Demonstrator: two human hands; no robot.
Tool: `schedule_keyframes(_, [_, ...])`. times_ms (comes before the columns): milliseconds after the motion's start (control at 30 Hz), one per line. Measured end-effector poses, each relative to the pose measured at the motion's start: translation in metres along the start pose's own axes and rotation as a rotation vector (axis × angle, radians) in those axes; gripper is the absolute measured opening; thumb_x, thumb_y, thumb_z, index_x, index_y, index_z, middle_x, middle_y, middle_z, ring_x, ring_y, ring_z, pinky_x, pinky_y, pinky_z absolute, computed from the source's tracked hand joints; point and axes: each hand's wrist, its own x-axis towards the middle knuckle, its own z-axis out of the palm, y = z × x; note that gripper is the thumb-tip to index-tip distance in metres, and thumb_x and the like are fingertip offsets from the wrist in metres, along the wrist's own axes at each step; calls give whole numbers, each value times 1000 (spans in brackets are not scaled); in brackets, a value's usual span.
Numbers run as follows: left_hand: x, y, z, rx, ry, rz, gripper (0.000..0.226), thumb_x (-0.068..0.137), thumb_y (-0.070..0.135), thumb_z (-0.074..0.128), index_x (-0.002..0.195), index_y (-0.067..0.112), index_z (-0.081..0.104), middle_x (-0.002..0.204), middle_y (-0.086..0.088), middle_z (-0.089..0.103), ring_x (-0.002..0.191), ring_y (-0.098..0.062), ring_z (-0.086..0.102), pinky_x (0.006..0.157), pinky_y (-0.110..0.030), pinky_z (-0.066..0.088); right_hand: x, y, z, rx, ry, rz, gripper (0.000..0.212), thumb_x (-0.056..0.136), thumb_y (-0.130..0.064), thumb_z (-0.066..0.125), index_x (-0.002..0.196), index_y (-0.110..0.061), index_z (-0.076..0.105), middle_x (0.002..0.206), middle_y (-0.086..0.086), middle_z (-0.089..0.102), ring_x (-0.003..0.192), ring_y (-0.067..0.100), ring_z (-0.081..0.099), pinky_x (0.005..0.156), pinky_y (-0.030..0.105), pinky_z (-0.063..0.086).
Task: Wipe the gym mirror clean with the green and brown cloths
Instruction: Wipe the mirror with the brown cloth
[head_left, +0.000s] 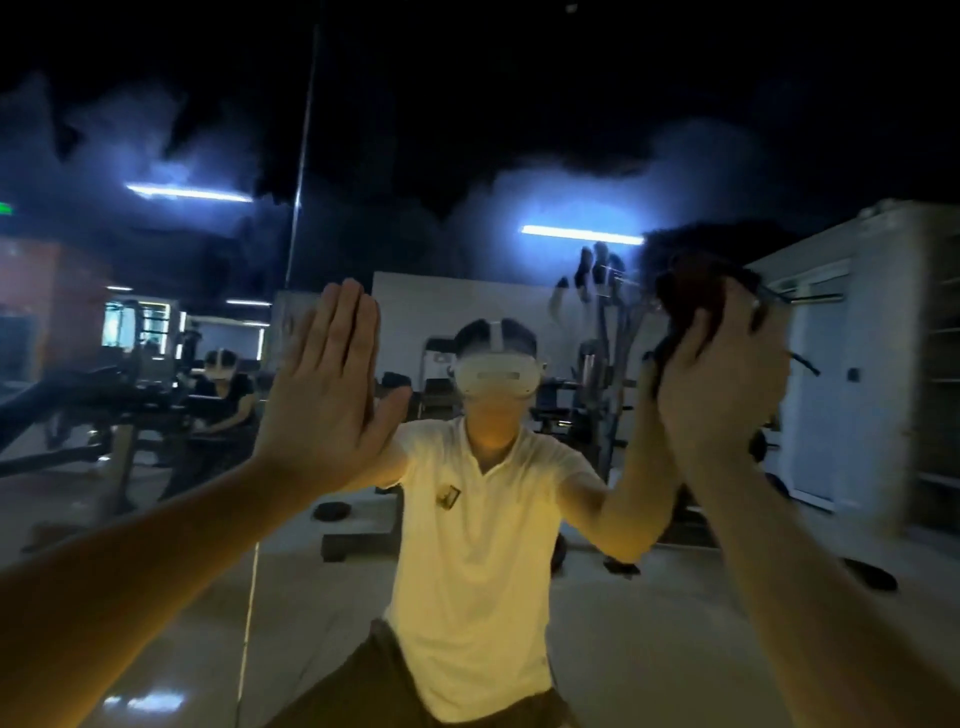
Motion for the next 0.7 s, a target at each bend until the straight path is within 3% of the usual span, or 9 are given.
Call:
schedule_keyframes(67, [1,-1,4,6,14,7,86,104,60,15,163,-1,1,172,-19,-8,160,-32,-6,129,-52,6,-21,-48,17,1,40,47,48,102,-37,36,143,-15,50,139,21,51,113,37,59,93,47,50])
schedule_keyframes(167, [1,-2,6,8,41,23,85,104,59,18,163,-1,2,172,-20,-6,160,-31,-6,130,-46,1,-62,-115,33,117,-118,-166,49,96,-29,53,143,-18,51,133,18,53,111,34,58,91,46,51])
schedule_keyframes(233, [1,-2,5,-25,66,26,85,104,59,20,163,-1,5,172,-20,-2,160,-30,-4,130,-46,2,-88,-133,32,135,-232,-417,52,91,-25,67,140,-13,53,126,18,58,104,33,62,88,44,54])
schedule_keyframes(333, [2,-2,3,-39,81,26,86,103,58,23,163,-1,8,171,-22,4,160,-32,0,129,-51,8,-70,-98,17,24,-339,-892,59,85,-29,76,138,-15,54,126,14,60,104,29,65,87,41,54])
schedule_keyframes(400, [4,-4,0,-33,73,27,88,101,60,28,161,-3,15,169,-26,11,158,-38,8,126,-58,16,-20,-50,7,-86,-286,-770,54,86,-25,75,136,-17,53,125,15,60,100,30,65,82,40,55])
schedule_keyframes(500, [17,-5,-9,-46,111,44,91,99,65,31,157,-5,29,162,-29,26,151,-45,26,119,-65,27,58,29,-13,-158,-115,-307,41,104,-27,48,142,-11,49,122,23,56,90,35,63,72,38,45])
schedule_keyframes(600, [43,12,-9,-64,137,-7,90,101,63,30,161,-3,19,168,-25,16,157,-39,14,126,-58,16,66,19,-8,-113,-25,55,46,108,-28,37,150,-10,42,132,23,52,106,38,61,82,43,49])
schedule_keyframes(633, [50,20,-7,-65,140,-35,89,102,62,29,162,-2,14,170,-24,10,159,-36,8,127,-57,12,54,-2,-1,-107,-16,105,49,105,-31,35,150,-11,42,135,21,52,110,36,61,87,43,51])
schedule_keyframes(700, [55,32,-2,-37,149,-82,88,104,62,24,163,-2,7,171,-22,2,160,-33,-2,128,-56,10,19,-53,16,-88,9,2,53,99,-34,40,148,-14,44,134,15,54,107,27,63,89,37,53])
